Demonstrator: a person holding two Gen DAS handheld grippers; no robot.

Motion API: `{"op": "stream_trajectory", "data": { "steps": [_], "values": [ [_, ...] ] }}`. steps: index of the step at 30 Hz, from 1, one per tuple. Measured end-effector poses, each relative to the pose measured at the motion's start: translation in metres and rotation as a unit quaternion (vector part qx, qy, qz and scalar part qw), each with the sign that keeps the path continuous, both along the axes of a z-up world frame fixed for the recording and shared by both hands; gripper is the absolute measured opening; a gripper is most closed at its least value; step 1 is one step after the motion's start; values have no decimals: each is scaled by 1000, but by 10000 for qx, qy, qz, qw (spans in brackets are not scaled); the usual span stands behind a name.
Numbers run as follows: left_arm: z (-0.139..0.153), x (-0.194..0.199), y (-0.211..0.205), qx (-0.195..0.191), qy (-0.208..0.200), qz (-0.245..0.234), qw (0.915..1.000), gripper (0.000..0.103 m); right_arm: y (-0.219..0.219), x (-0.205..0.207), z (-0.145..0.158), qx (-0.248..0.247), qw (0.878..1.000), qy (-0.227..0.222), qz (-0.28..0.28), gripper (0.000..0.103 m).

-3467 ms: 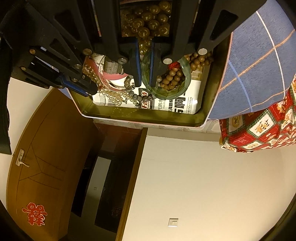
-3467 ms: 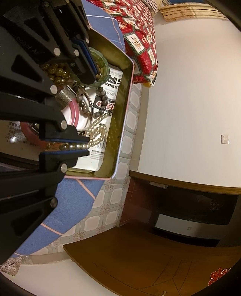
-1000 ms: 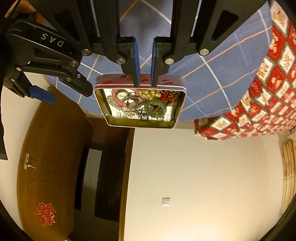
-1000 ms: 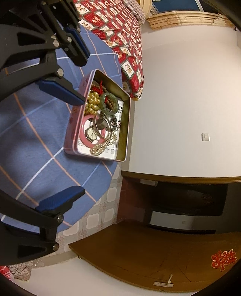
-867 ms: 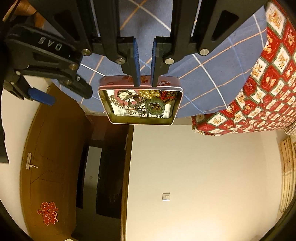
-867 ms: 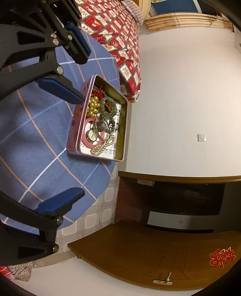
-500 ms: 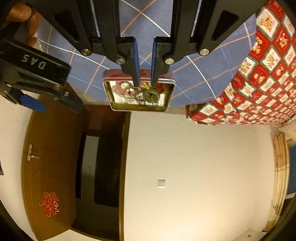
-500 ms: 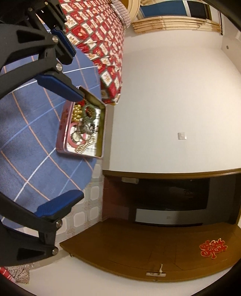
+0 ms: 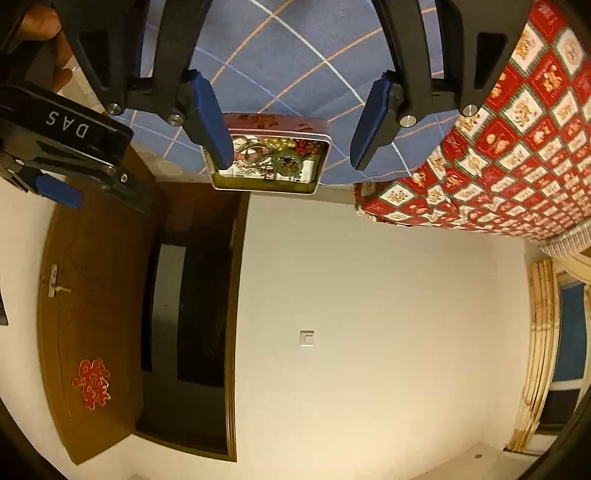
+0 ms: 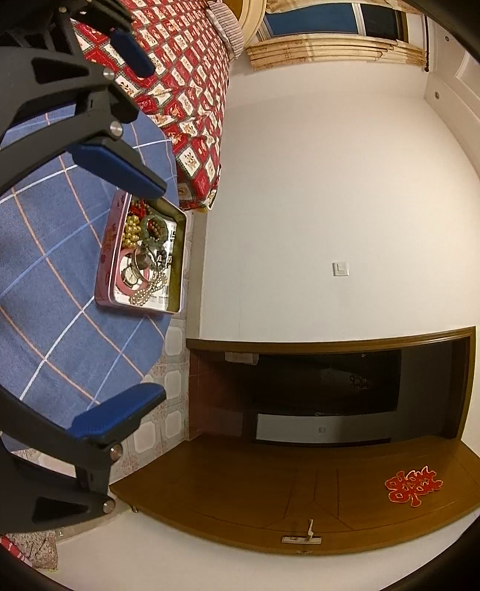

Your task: Organize jewelry

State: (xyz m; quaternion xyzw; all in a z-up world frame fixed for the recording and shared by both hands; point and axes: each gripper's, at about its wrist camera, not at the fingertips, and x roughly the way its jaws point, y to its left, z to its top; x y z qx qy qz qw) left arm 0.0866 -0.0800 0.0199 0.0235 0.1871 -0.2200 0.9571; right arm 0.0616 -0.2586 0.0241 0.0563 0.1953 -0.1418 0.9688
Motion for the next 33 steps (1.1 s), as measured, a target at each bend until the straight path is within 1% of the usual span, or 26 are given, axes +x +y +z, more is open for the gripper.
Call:
{"op": "stream_trajectory", "data": {
  "steps": [2,4,6,9,12,15,20,30,33],
  "values": [
    [0,-1,0,47,-61,134,9999,67,1,-1,1,8,10000,2,3,102],
    [0,-2,3,12,-110,208,9997,70,2,-2,2,13,10000,-19,11,102],
    [1,-2,7,-66,-110,242,9996,75,2,-4,4,-12,10000,-52,1,102],
    [4,-3,12,-238,-95,237,9994,78,1,-7,7,39,9999,-97,20,102],
    [8,-5,13,-294,-151,270,9991,80,0,-8,9,51,9999,-140,12,102],
    [10,-7,13,-266,-235,297,9989,80,1,-8,11,41,9999,-153,25,102],
    [12,-6,13,-260,-244,271,9990,81,1,-9,11,52,9999,-151,37,102],
    [15,-11,10,-137,-454,364,9982,81,-1,-8,11,59,9998,-162,31,102],
    [16,-12,10,-126,-453,390,9981,81,-1,-8,12,43,9998,-169,24,102]
  ]
}}
